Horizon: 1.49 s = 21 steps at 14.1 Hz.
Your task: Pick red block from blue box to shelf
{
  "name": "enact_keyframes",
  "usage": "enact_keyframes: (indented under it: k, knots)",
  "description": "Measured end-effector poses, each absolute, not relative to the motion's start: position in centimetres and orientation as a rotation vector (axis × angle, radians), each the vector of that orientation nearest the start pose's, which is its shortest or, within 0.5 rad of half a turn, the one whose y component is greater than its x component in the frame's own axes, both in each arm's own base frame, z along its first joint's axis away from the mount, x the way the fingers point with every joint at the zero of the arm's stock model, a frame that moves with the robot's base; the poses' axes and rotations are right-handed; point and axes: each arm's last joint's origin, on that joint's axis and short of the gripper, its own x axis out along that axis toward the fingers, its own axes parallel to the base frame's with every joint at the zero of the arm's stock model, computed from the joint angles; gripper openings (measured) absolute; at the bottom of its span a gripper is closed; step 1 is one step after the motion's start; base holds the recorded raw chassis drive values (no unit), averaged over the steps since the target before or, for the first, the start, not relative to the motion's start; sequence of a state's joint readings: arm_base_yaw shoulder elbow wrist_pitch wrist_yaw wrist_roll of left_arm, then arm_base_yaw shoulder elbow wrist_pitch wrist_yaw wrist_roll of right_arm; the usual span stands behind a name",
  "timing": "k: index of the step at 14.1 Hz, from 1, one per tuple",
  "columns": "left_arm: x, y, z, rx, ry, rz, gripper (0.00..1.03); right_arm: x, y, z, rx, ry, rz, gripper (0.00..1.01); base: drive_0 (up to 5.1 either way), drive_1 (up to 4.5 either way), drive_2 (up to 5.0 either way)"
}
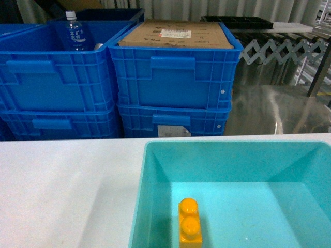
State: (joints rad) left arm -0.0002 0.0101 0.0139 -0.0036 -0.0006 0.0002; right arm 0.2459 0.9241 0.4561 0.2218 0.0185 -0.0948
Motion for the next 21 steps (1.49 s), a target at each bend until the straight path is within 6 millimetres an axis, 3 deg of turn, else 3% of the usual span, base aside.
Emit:
enact_keyframes:
  k: [1,9,13,18,21]
  knots:
    - [9.7,0.0,16.7,0.000,0.000,0.000,0.98,18.8,4.1,24.6,-0.172,0.109,0.208,0.28,0.0,0.00,0.0]
    - [9.7,0.0,16.7,0.000,0.000,0.000,0.98,17.5,4.2,25.8,-0.218,-0.110,0.093,0.28,0.0,0.00,0.0]
    - [9.7,0.0,16.7,0.000,0.000,0.000,0.98,16.5,3.4,23.4,-0.179,-0.138,-0.107,0.28,0.0,0.00,0.0]
    - [9.7,0.0,16.7,0.000,0.000,0.000,0.98,16.0,3.9,22.4,-0.112,-0.120,-0.014,0.28,0.0,0.00,0.0]
    - [9.7,0.0,16.7,0.000,0.000,0.000,0.98,15.3,2.7,22.4,-0.071,-0.184,-0.098,0.28,0.0,0.00,0.0]
